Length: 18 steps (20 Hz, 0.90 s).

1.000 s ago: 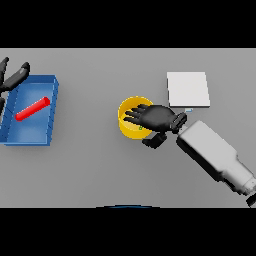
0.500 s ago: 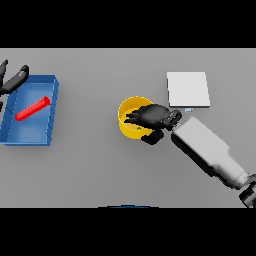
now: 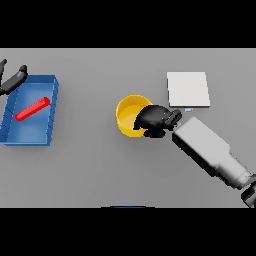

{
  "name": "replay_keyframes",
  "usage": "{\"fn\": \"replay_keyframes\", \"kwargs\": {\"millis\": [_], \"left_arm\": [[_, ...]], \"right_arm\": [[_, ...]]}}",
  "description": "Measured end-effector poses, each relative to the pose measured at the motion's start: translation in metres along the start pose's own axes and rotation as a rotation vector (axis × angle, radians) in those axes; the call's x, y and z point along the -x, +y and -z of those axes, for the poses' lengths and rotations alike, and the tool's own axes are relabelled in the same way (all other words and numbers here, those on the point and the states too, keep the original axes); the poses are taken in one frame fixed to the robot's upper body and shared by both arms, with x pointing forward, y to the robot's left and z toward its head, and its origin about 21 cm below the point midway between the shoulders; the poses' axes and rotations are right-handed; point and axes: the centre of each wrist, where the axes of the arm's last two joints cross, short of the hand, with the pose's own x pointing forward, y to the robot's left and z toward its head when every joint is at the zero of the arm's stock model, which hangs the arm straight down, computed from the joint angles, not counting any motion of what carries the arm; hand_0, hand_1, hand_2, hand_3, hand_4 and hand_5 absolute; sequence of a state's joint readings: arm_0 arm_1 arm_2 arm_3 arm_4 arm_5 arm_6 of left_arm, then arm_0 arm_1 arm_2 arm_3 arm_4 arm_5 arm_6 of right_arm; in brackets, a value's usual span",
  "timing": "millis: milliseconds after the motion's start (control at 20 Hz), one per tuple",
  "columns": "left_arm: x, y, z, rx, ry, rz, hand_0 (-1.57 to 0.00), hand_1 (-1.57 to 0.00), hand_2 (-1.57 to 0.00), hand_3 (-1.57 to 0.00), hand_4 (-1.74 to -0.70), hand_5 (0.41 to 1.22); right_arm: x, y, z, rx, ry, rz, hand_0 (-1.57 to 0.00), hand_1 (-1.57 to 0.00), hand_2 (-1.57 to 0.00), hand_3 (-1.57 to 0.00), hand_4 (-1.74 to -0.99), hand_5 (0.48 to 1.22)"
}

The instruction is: Pick up the red beaker and tilt it to pour out 1 green nut into yellow bowl. Pick up the yellow bowl and place it on the metallic measuring scale.

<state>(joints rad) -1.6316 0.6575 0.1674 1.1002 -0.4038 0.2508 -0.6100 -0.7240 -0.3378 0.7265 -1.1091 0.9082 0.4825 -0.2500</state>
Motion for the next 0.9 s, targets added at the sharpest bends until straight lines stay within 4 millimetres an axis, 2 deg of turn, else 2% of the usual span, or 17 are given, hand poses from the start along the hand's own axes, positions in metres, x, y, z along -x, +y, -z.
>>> {"fn": "replay_keyframes", "kwargs": {"millis": [350,450,550,700,900], "left_arm": [[0.003,0.0,-0.005,0.018,0.003,-0.002,0.0,0.0,0.0,0.0,-0.72,0.696],[0.004,-0.002,-0.006,0.018,0.008,-0.004,0.0,0.0,0.0,0.0,-0.72,0.694],[0.005,-0.002,-0.008,0.011,0.014,-0.004,0.0,0.0,0.0,0.0,-0.72,0.693],[0.001,-0.004,-0.009,0.016,0.007,0.002,0.0,0.0,0.0,0.0,-0.72,0.686],[0.003,-0.006,-0.008,0.013,0.004,0.002,0.0,0.0,0.0,0.0,-0.72,0.686]], "right_arm": [[0.006,-0.002,-0.007,0.039,0.02,0.022,-1.54,-1.54,-1.33,-1.34,-1.73,1.213],[0.008,-0.007,-0.014,0.045,0.023,0.033,-1.55,-1.55,-1.34,-1.32,-1.734,1.216],[0.009,-0.017,-0.023,0.066,0.04,0.044,-1.56,-1.56,-1.41,-1.25,-1.737,1.218],[0.014,-0.034,-0.041,0.11,0.056,0.043,-1.56,-1.56,-1.43,-1.19,-1.739,1.219],[0.017,-0.04,-0.055,0.149,0.118,0.035,-1.56,-1.57,-1.51,-1.16,-1.74,1.22]]}}
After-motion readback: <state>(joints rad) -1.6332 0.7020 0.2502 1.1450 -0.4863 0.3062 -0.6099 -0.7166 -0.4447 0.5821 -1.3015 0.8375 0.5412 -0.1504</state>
